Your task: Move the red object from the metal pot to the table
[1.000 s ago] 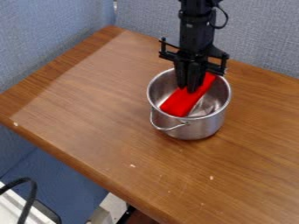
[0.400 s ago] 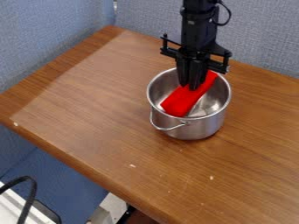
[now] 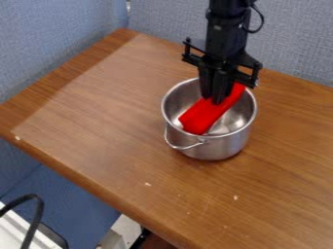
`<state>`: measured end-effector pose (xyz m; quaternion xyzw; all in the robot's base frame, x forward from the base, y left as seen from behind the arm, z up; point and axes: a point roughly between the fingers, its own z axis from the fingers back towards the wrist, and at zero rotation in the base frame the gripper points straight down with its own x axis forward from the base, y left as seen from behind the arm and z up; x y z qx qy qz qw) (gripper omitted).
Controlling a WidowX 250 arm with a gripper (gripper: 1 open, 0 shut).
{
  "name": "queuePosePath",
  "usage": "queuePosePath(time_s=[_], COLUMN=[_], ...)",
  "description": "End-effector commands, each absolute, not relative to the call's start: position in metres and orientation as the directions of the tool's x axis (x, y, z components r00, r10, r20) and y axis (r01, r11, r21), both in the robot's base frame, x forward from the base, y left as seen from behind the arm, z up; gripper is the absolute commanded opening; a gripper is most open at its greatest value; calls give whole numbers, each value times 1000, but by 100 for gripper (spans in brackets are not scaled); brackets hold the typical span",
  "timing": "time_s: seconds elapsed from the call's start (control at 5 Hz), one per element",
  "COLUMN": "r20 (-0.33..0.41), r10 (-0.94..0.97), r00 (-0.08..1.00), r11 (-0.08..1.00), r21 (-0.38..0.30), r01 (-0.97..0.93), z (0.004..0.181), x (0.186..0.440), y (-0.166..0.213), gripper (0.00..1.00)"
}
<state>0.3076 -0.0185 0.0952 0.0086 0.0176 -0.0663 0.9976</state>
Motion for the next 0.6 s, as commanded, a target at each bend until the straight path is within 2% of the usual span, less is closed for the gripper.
queuePosePath(time_s=[0.0,0.4], r20=[34,43], r10=[-179,-262], r00=[983,964], r11=[983,964], r21=[42,54], r01=[178,260], z=[115,114], x=[305,300], y=[-24,-31], gripper=[0,0])
